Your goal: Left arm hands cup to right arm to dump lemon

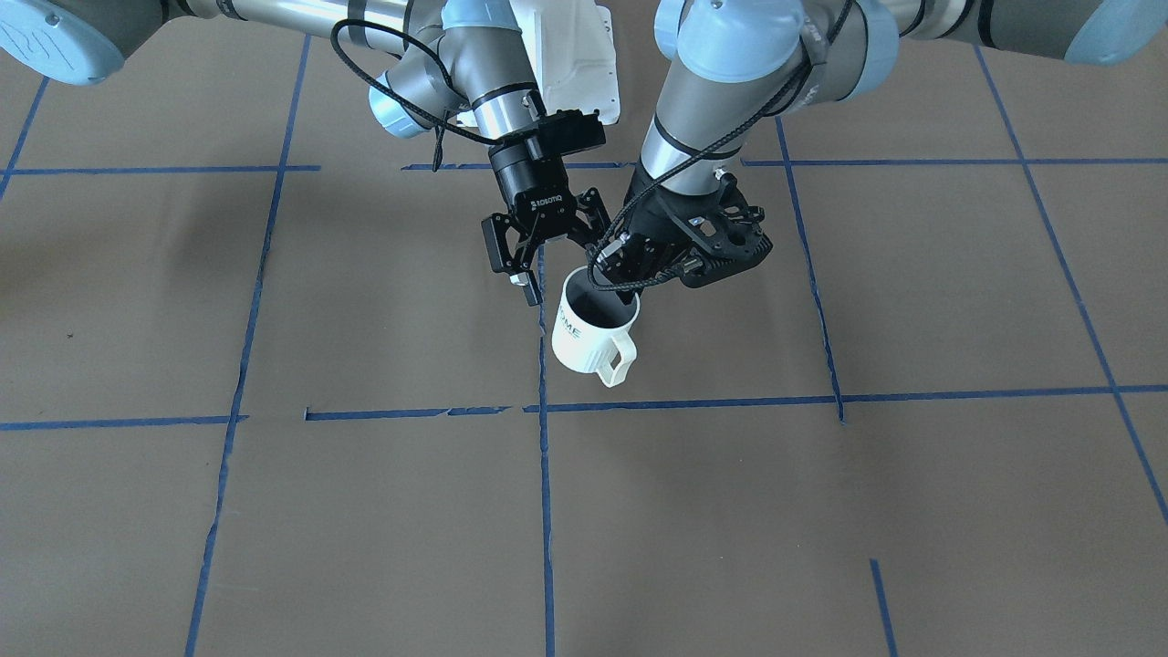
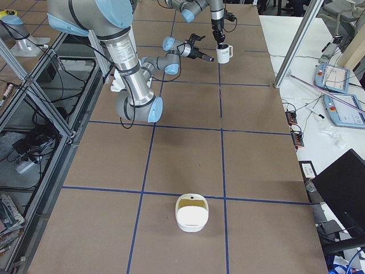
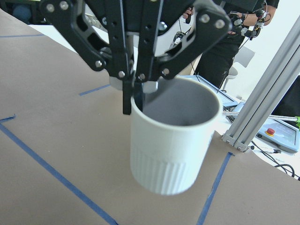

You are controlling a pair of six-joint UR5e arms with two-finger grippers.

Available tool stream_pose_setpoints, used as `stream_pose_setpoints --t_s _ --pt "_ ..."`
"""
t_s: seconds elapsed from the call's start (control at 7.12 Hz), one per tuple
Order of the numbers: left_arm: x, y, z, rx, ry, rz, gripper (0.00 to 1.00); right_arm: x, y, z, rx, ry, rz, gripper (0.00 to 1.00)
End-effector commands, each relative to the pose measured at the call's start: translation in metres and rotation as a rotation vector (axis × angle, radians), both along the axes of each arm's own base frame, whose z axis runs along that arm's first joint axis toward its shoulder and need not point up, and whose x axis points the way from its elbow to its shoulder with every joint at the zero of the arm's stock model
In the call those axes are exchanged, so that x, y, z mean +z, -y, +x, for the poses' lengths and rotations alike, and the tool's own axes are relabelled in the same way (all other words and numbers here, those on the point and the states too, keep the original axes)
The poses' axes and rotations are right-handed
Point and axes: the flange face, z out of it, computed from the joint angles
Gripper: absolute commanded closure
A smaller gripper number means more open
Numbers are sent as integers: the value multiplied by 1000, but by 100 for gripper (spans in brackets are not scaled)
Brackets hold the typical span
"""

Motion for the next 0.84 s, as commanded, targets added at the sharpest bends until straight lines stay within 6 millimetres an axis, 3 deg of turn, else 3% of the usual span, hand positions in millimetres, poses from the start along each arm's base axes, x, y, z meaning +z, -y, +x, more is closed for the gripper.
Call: stream_pose_setpoints --t_s 0.0,0.14,0.28,0.56,0.7 --pt "47 32 -56 47 72 68 100 -1 -8 6 -5 74 21 0" --pt "86 36 -98 98 75 63 100 6 13 17 36 91 -16 0" --pt "108 24 -135 131 80 101 100 13 48 40 84 133 -56 0" --pt "158 8 -183 187 140 170 100 33 128 86 18 103 -267 0" --pt "190 -6 -212 231 159 191 100 41 158 110 -13 22 -392 0"
